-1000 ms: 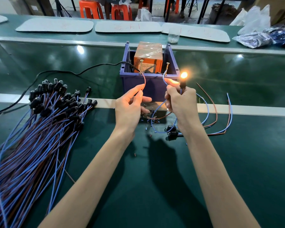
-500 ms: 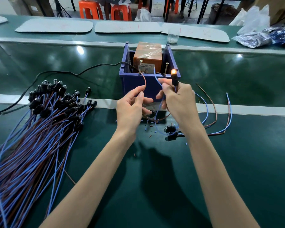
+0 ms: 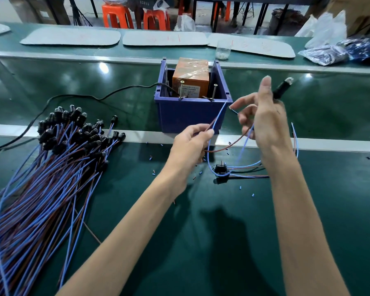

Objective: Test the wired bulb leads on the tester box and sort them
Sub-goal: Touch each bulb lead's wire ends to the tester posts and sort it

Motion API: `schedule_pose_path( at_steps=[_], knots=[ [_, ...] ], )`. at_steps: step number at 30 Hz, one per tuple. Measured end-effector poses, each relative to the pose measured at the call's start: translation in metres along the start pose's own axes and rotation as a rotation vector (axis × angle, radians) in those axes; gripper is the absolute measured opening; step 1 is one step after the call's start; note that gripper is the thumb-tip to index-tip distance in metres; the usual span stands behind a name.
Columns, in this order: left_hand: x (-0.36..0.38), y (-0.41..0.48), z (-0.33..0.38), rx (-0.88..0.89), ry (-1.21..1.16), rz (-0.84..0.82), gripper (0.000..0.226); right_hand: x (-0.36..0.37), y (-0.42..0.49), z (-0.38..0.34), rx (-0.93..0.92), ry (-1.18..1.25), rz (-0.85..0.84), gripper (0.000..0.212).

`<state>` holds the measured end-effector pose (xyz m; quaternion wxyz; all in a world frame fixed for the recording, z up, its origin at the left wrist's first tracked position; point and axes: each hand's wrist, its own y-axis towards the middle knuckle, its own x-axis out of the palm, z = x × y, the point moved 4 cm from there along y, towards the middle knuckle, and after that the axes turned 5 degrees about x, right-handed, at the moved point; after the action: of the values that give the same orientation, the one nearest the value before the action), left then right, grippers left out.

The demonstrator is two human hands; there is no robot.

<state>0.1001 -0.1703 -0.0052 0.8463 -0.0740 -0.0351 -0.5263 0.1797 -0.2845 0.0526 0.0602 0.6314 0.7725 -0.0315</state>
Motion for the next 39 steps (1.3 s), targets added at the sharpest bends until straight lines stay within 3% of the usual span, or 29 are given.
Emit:
schedule_pose_path(
  at_steps=[4, 7, 9, 14, 17, 21, 24, 27, 32, 39],
  knots=[
    [0.003, 0.0, -0.004, 0.0, 0.02, -0.054, 0.021, -0.016, 0.003, -0.004, 0.017, 0.224, 0.008, 0.057],
    [0.009, -0.002, -0.002, -0.003, 0.027, -0.134, 0.013, -0.031, 0.005, -0.007, -0.066, 0.399, 0.225, 0.051],
    [0.011, -0.002, -0.004, -0.012, 0.068, -0.184, 0.017, -0.037, 0.006, -0.007, -0.191, 0.389, 0.337, 0.044],
    [0.01, -0.003, -0.008, 0.028, 0.203, -0.194, 0.028, -0.023, -0.007, -0.013, -0.65, -0.563, 0.588, 0.029],
    [0.009, -0.003, -0.008, 0.037, 0.196, -0.195, 0.015, 0.0, -0.004, -0.001, -0.584, -0.861, 0.42, 0.021],
    [0.004, 0.001, -0.012, 0.036, 0.268, -0.129, 0.013, 0.017, 0.009, 0.042, -0.247, -1.253, -0.047, 0.027],
    [-0.003, 0.005, -0.019, -0.006, 0.404, -0.096, 0.014, 0.022, 0.009, 0.066, -0.041, -1.372, -0.347, 0.02],
    [-0.008, 0.005, -0.023, -0.03, 0.526, -0.145, 0.011, 0.018, 0.009, 0.067, 0.014, -1.308, -0.352, 0.009],
    [-0.004, 0.004, -0.024, 0.087, 0.725, -0.18, 0.013, 0.009, 0.01, 0.061, 0.047, -1.207, -0.337, 0.015],
    [-0.005, 0.003, -0.023, 0.161, 0.706, -0.104, 0.01, -0.012, 0.015, 0.057, 0.16, -1.143, -0.263, 0.012]
  ],
)
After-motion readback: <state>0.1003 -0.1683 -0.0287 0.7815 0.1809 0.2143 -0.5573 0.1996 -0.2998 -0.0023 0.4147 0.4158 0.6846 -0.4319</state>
